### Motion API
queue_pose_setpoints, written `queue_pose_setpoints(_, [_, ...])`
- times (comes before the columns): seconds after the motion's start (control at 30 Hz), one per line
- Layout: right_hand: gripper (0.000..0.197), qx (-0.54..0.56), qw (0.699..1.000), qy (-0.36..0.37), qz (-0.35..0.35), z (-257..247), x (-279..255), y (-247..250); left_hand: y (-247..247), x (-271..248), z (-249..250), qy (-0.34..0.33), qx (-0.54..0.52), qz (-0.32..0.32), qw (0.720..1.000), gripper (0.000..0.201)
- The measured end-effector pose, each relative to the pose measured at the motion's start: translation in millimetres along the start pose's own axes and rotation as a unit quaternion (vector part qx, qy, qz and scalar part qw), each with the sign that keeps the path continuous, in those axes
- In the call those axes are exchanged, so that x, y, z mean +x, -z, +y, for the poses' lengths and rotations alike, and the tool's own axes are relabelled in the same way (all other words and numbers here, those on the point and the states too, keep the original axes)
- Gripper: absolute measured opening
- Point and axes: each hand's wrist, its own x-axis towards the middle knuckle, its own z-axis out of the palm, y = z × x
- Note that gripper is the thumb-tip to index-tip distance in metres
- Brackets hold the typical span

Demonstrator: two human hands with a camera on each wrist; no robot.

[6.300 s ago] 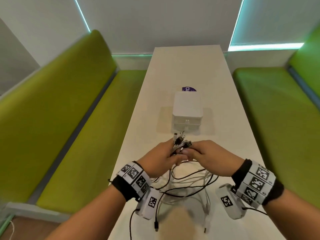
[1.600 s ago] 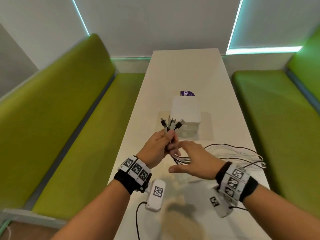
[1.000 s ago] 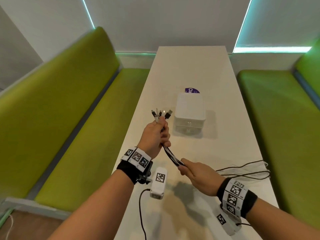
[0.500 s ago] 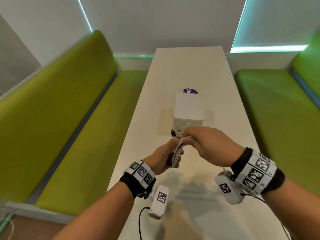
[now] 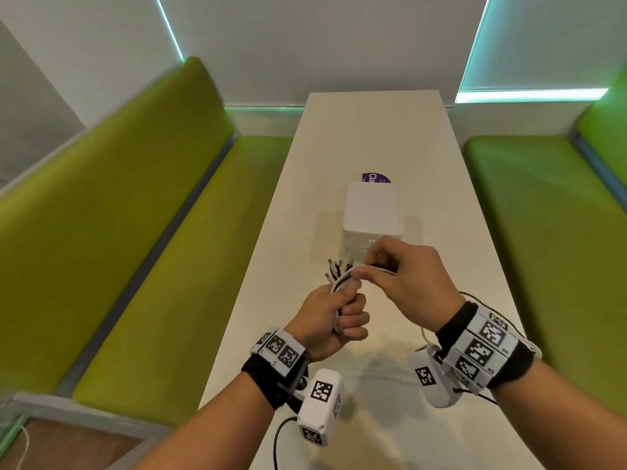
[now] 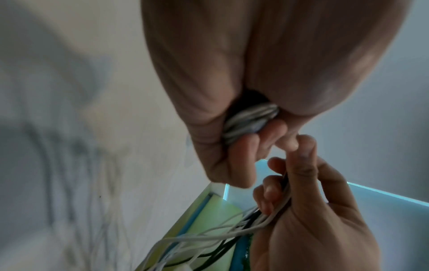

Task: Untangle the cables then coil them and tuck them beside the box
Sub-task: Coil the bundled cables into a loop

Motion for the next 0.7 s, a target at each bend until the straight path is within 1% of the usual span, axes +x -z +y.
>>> queue_pose_setpoints(0.03, [0.01,0.019,1.0,-0.004,-0.001,1.8,-2.1,0.0,-0.5,0.3,1.5,-0.01,-0.015,-0.005,1.0,0.016])
queue_pose_setpoints(0.07, [0.008,0.041,0.999,-0.01,-0.008,3.8,-4.2,1.1,-0.5,0.4,2.7,-0.019,-0.029,-0.01,0.999,0.024])
queue_pose_setpoints(0.1, [0.012,0.06,0.998,-0.015,-0.01,7.3,-5.9,2.5,0.0,0.7,4.2,-0.025,-0.039,-0.014,0.999,0.033])
queue_pose_setpoints(0.17, [0.015,0.094,0.995,-0.032,0.009,14.9,-8.8,3.9,-0.8,2.1,6.9,-0.041,-0.047,-0.017,0.998,0.042])
queue_pose_setpoints(0.23, [0.008,0.129,0.988,-0.069,0.052,18.5,-12.2,0.8,-2.5,4.3,8.9,-0.058,-0.027,-0.009,0.998,0.044])
queue_pose_setpoints(0.3, [0.011,0.148,0.98,-0.102,0.086,20.3,-14.7,-6.3,-3.7,7.5,10.4,-0.07,-0.008,0.005,0.997,0.045])
queue_pose_setpoints(0.43, [0.018,0.221,0.96,-0.142,0.097,13.7,-18.4,-16.1,-6.4,11.1,11.1,-0.085,-0.002,0.043,0.995,0.052])
queue_pose_setpoints(0.5, [0.019,0.234,0.956,-0.143,0.103,11.2,-22.8,-20.1,-7.7,11.3,11.7,-0.094,0.014,0.054,0.994,0.057])
queue_pose_setpoints(0.6, [0.012,0.185,0.972,-0.114,0.092,9.2,-32.3,-30.1,-8.4,11.2,12.8,-0.11,0.023,0.027,0.993,0.064])
queue_pose_setpoints(0.67, [0.009,0.184,0.974,-0.11,0.079,9.7,-34.0,-32.8,-9.9,10.6,12.3,-0.113,-0.012,0.04,0.993,0.062])
queue_pose_setpoints(0.7, [0.008,0.196,0.971,-0.119,0.07,10.2,-32.7,-31.7,-10.8,11.0,11.3,-0.114,-0.022,0.048,0.992,0.058])
